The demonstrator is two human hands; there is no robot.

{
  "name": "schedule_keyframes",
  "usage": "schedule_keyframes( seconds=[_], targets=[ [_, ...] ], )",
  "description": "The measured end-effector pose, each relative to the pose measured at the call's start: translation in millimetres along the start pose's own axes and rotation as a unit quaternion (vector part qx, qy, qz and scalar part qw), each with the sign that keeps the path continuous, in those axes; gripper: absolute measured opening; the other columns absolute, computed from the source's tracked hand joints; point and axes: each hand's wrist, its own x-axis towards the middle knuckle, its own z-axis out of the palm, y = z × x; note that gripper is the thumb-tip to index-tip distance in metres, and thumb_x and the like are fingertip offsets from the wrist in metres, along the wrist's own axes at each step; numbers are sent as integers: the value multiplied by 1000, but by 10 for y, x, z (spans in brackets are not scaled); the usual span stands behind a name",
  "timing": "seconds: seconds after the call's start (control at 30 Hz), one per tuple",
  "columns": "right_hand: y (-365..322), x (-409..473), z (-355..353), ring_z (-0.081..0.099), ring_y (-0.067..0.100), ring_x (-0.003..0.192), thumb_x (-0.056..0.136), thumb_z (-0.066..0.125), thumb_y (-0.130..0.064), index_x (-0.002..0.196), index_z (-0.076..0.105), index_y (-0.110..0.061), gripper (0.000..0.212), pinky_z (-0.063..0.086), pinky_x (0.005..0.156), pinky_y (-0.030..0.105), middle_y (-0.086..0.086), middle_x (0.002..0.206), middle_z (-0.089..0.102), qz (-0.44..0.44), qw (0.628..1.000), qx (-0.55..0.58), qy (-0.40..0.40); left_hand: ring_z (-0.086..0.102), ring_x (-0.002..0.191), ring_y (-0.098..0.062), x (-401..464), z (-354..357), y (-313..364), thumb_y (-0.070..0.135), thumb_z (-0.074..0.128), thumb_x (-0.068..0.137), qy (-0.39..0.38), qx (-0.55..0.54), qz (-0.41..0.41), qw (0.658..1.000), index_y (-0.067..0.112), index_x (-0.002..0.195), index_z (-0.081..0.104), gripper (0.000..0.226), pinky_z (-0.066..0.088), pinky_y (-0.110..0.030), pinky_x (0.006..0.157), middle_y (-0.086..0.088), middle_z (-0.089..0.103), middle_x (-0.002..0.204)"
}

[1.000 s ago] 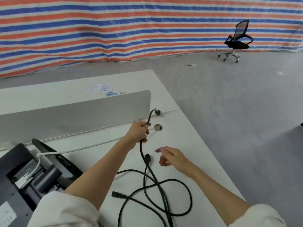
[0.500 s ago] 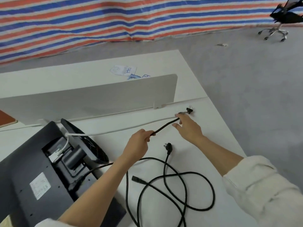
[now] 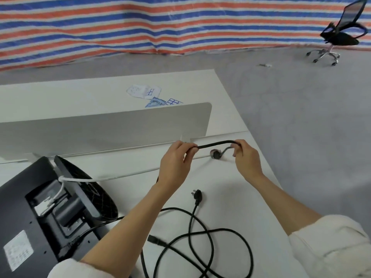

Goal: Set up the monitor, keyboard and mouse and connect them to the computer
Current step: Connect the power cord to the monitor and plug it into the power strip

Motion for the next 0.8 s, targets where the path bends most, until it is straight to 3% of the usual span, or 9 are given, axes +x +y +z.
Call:
schedule_keyframes(
  seconds=[0.27, 0.43, 0.6, 0.7, 0.8],
  targets=[
    [-138, 408, 124, 59, 29, 79, 99, 39, -19, 108, 57, -10, 22, 48, 74, 41, 3, 82, 59, 20, 999, 27, -7, 58, 76, -16, 207, 24, -47, 24, 54, 94, 2, 22, -24, 999, 18, 105, 69, 19, 47, -27, 70, 4, 62, 94],
    [-241, 757, 350, 56, 27, 83, 92, 35, -5, 101, 57, -16, 26, 47, 77, 39, 2, 86, 59, 50, 995, 64, -62, 55, 74, -10, 376, -15, -42, 20, 59, 92, 6, 7, -26, 1000, 16, 101, 69, 14, 44, -21, 71, 7, 60, 89],
    [-113, 827, 428, 58, 28, 102, 94, 33, -3, 114, 55, -14, 32, 47, 90, 44, 5, 109, 64, 41, 998, 0, -56, 51, 71, -4, 458, 14, -92, 24, 59, 91, -102, -6, -67, 992, 20, 103, 68, 15, 39, -13, 67, 12, 59, 85],
    [-31, 761, 339, 59, 28, 95, 96, 33, -6, 115, 54, -15, 30, 47, 85, 41, 5, 103, 65, 28, 998, -40, -51, 51, 65, 1, 423, 15, -167, 24, 60, 91, -127, -33, -89, 987, 20, 99, 69, 13, 37, -6, 63, 13, 61, 82],
    [-8, 634, 279, 57, 25, 87, 96, 34, -7, 114, 55, -14, 28, 42, 74, 33, 2, 96, 65, -10, 995, -91, -41, 54, 67, 1, 390, -35, -247, 21, 61, 90, -83, -59, -96, 990, 17, 93, 70, 10, 40, -14, 66, 17, 61, 74]
  ],
)
